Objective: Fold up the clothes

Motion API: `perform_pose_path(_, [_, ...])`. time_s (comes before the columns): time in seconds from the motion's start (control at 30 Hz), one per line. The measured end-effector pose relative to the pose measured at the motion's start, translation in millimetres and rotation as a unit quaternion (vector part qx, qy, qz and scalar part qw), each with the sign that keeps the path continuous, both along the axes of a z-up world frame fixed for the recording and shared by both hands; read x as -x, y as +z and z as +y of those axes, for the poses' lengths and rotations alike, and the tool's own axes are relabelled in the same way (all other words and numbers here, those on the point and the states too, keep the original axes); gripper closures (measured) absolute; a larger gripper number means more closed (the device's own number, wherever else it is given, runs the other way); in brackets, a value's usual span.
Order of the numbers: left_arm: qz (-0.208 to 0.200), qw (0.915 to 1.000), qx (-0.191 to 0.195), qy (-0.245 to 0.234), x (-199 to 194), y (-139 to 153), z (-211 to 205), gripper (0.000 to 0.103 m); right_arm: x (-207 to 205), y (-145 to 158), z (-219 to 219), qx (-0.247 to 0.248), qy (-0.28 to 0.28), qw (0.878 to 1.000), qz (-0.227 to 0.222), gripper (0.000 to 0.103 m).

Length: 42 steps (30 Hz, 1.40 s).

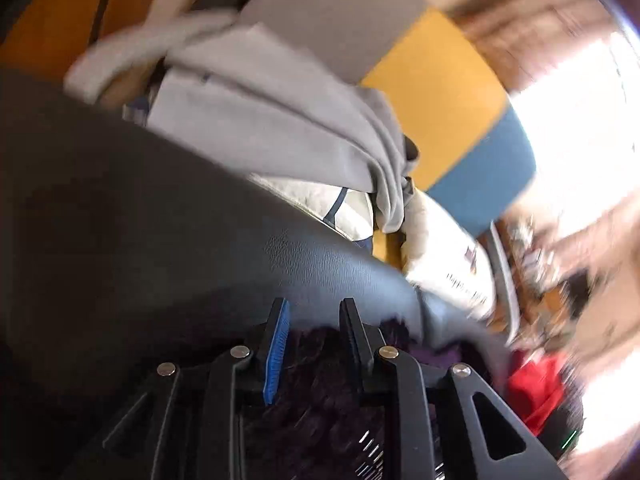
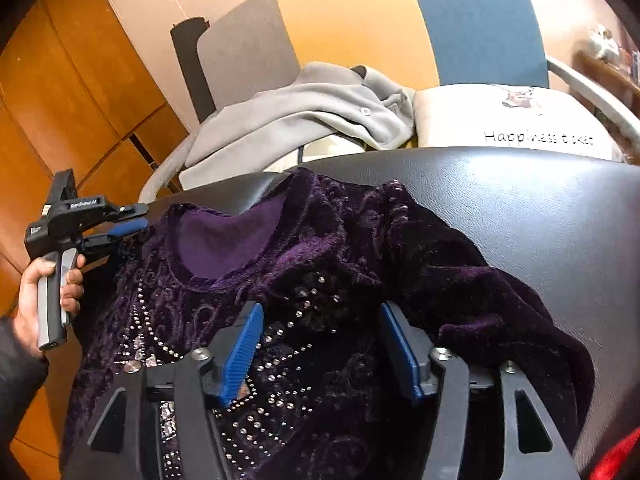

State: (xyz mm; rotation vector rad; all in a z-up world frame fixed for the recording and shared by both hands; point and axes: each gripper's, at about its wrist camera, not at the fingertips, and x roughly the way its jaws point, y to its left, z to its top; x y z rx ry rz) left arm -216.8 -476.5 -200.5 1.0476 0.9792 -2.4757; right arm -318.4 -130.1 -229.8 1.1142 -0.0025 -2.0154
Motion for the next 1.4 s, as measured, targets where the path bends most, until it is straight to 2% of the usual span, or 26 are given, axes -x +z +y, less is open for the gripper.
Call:
perform_pose_path(0.07, [-0.005,0.9978,0.052,-0.042,-13,4,22,0.078,-1,7,3,0.008,0.0,1.0,-0.01,0.036])
perform_pose_path(0.17, [-0.034,0.9893,0.122,-0.072,-21,-3,46,0.078,-9,21,-2,0.019,0.021,1.0,0.008,0.036])
perform_pose_path(0.27, [-0.061,0.9867,0.144,-0.044,-24,-18,38,0.079,-7,27,-15,0.009,0.034,0.999,0.031,0.036])
perform_pose_path(0.37, [-0.061,0.9834,0.17,-0.019,-28,-27,23,0.079,8,18,-30,-0.043,0.02,0.998,0.05,0.03])
perform_pose_path(0.43, [-0.056,0.984,0.168,-0.021,-30,-28,13,0.079,23,4,-35,-0.073,0.001,0.996,0.049,0.03])
perform_pose_path(0.47, [-0.053,0.9842,0.167,-0.025,-31,-28,7,0.078,29,1,-34,-0.062,-0.005,0.997,0.052,0.029])
perform_pose_path(0.5, [-0.051,0.9838,0.169,-0.029,-32,-28,5,0.078,35,0,-30,-0.041,-0.007,0.998,0.045,0.024])
perform_pose_path(0.57, [-0.046,0.9844,0.167,-0.035,-33,-29,0,0.078,48,0,-22,0.005,-0.011,1.0,0.014,0.017])
perform_pose_path(0.7, [-0.041,0.9873,0.151,-0.029,-31,-31,-6,0.078,70,-5,5,0.101,-0.01,0.994,-0.038,0.017])
perform_pose_path(0.8, [-0.057,0.9875,0.146,-0.016,-28,-26,-4,0.079,74,-4,11,0.115,-0.007,0.992,-0.05,0.021])
perform_pose_path(0.83, [-0.059,0.9872,0.148,-0.01,-31,-18,3,0.078,71,0,8,0.096,-0.004,0.994,-0.049,0.021])
perform_pose_path(0.93, [-0.027,0.9898,0.139,-0.02,-51,7,32,0.074,50,17,-7,0.021,0.018,0.999,-0.038,0.021])
perform_pose_path(1.0, [-0.006,0.9902,0.132,-0.044,-73,20,63,0.072,22,32,-4,0.01,0.051,0.998,-0.029,0.021])
perform_pose_path(1.1, [0.002,0.988,0.137,-0.07,-109,25,107,0.071,-40,52,18,0.014,0.103,0.995,-0.015,0.017])
perform_pose_path(1.2, [-0.001,0.9896,0.128,-0.066,-154,20,142,0.071,-104,57,56,-0.002,0.12,0.993,-0.018,0.014])
perform_pose_path(1.27, [-0.006,0.993,0.104,-0.056,-181,12,153,0.071,-140,54,82,-0.009,0.121,0.992,-0.031,0.012])
perform_pose_path(1.4, [-0.027,0.9947,0.096,-0.023,-226,-4,169,0.07,-203,37,128,-0.059,0.103,0.992,-0.037,0.011])
